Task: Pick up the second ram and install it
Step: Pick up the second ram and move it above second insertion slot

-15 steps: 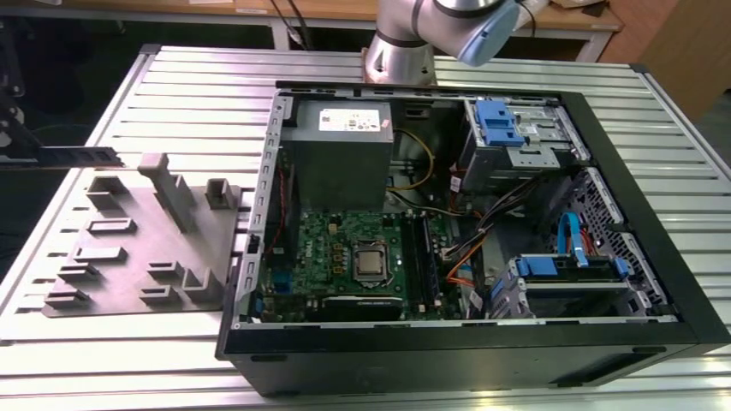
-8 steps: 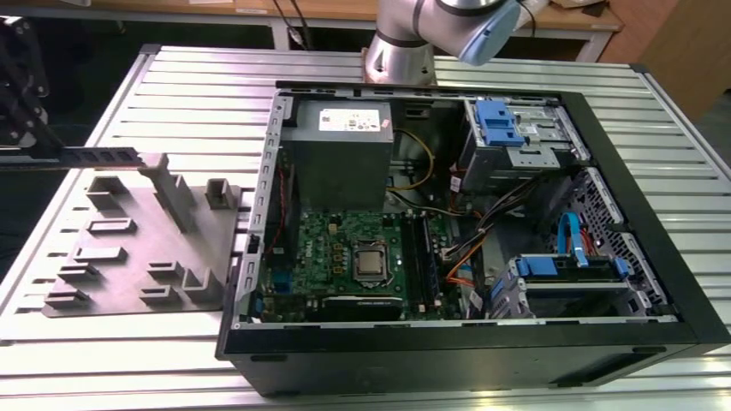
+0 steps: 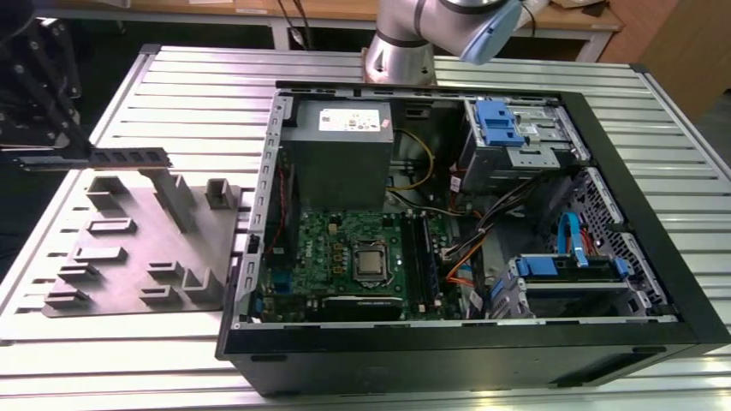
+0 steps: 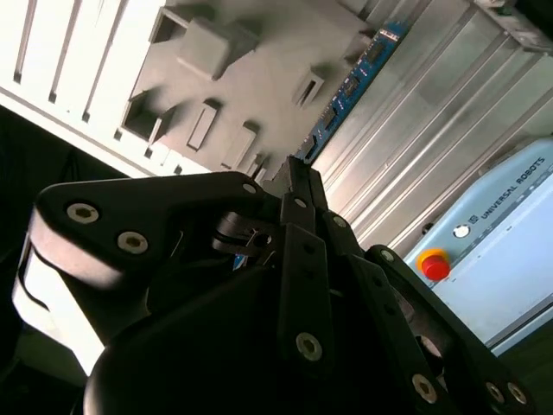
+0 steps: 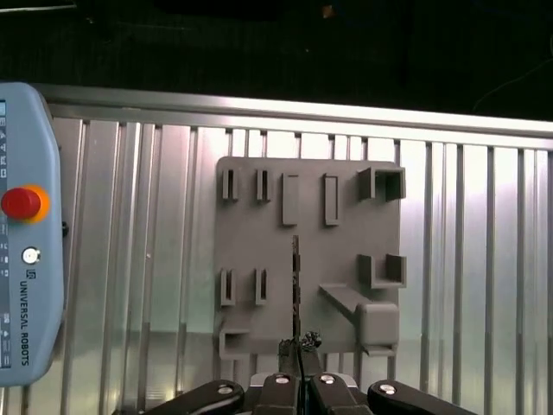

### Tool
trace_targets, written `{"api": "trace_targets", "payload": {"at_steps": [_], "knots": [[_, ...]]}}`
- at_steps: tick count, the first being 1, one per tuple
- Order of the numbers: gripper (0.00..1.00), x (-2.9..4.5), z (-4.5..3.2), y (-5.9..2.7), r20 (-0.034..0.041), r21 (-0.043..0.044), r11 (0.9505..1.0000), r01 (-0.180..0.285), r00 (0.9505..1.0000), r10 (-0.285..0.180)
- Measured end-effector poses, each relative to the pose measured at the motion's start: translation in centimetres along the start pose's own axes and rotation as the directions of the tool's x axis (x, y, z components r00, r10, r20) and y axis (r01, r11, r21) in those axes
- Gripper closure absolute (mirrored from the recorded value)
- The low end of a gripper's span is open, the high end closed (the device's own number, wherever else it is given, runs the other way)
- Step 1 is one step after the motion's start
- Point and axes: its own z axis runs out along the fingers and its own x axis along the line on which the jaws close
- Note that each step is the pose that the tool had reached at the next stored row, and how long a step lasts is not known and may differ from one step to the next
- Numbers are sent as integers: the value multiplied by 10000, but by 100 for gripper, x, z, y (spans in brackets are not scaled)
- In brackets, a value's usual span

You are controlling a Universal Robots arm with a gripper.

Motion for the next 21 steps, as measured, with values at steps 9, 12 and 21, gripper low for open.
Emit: {"api": "trace_targets", "payload": {"at_steps": [9,12,21], "knots": [[92,10,-16,-342,0,-2,10000,1,10000,-1],[92,13,-22,-447,-1,-3,10000,0,10000,0],[92,24,-38,-802,0,-5,10000,-1,10000,1]]}}
